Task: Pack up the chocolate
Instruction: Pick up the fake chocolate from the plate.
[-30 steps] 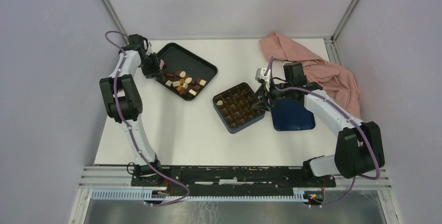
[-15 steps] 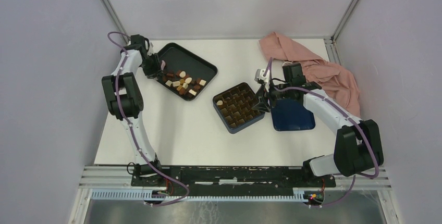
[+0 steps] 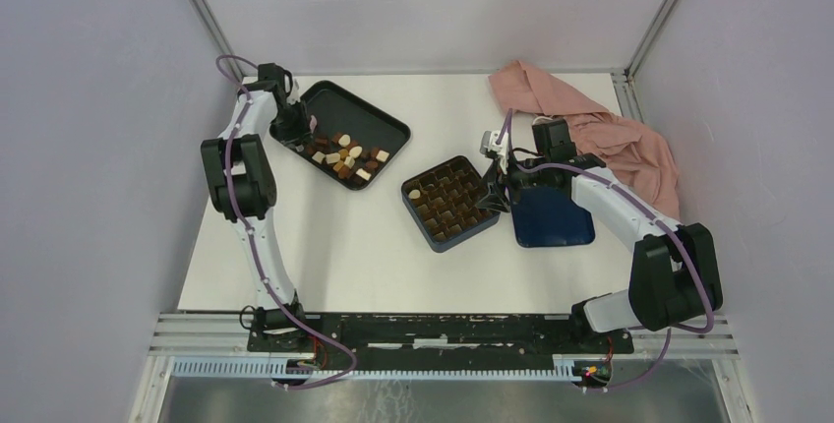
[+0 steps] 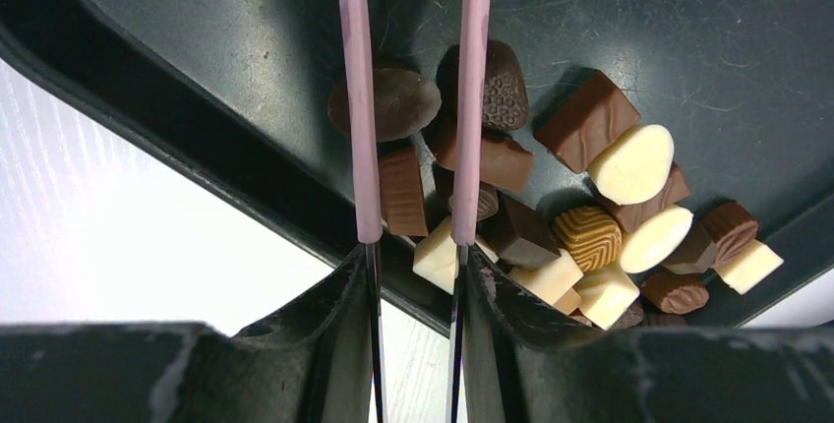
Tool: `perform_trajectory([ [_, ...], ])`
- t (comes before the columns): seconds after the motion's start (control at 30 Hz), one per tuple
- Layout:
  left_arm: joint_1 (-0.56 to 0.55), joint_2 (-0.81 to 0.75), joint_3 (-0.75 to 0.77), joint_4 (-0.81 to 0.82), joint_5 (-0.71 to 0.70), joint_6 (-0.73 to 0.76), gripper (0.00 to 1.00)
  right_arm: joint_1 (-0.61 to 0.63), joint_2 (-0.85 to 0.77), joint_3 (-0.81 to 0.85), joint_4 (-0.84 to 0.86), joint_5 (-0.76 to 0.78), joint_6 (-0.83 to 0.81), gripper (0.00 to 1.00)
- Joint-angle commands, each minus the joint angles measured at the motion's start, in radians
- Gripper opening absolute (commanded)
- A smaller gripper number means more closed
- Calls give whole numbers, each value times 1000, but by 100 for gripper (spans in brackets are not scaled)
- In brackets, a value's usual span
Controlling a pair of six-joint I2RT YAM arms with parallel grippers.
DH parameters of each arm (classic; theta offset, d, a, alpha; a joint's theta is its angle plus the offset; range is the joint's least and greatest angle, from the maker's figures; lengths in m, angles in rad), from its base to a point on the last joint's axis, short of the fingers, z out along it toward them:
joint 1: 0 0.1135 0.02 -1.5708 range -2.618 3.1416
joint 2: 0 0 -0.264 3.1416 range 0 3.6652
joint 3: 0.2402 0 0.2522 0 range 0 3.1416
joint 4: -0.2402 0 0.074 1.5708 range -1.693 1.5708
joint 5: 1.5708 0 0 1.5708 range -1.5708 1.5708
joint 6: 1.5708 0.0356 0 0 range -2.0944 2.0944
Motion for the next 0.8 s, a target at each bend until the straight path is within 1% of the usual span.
perform_trajectory([
  [0.0,-5,15,60,-16,-54,43,39,0,8,41,-1,-8,-19,62],
  [0.5,-21,69,143,-52,-82,36,33,-1,12,46,-9,-13,-24,62],
  [0.6,-21,74,152,-57,-82,36,29,-1,13,46,-13,-15,-27,62],
  [0.7,-22,74,156,-60,-76,36,20,0,14,46,-13,-15,-27,62],
  [0.77,-22,64,155,-59,-73,35,17,-1,14,48,-15,-15,-29,62],
])
